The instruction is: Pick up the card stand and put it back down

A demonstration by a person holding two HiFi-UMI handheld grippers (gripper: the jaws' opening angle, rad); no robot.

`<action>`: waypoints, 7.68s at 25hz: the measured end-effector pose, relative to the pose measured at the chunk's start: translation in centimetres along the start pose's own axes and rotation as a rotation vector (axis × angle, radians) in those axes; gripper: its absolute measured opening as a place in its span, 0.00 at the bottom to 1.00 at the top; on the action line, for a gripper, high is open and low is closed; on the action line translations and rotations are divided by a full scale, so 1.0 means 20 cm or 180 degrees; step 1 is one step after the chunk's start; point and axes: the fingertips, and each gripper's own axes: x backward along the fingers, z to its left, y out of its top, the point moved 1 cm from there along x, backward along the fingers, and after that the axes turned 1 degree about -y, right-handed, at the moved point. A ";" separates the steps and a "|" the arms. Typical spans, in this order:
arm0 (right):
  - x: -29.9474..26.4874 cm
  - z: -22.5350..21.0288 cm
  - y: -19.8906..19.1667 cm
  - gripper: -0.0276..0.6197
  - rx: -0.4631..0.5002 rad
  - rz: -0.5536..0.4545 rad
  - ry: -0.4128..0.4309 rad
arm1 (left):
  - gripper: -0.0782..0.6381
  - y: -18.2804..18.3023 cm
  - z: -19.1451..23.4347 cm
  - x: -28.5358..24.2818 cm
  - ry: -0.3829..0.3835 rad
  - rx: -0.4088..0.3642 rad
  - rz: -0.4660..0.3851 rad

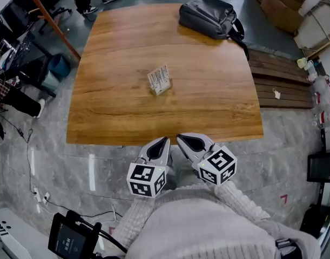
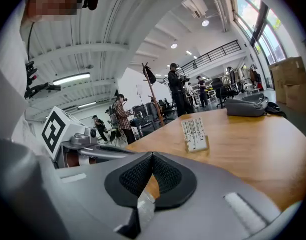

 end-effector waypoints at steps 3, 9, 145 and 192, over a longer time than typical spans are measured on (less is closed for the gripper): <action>-0.08 -0.12 0.05 0.04 0.0008 0.0016 0.0025 | 0.12 0.08 0.07 -0.12 -0.0002 0.0031 -0.0044; -0.22 -0.39 0.18 0.04 0.0086 0.0062 0.0077 | 0.12 0.23 0.19 -0.35 0.0036 0.0083 -0.0048; -0.50 -0.62 0.60 0.04 -0.0089 -0.0500 0.0183 | 0.37 0.97 0.54 -0.59 -0.0260 -0.0798 -0.0366; -0.56 -0.82 0.25 0.04 -0.0662 -0.0087 -0.0038 | 0.37 0.26 0.77 -1.01 -0.0424 -0.0890 0.0750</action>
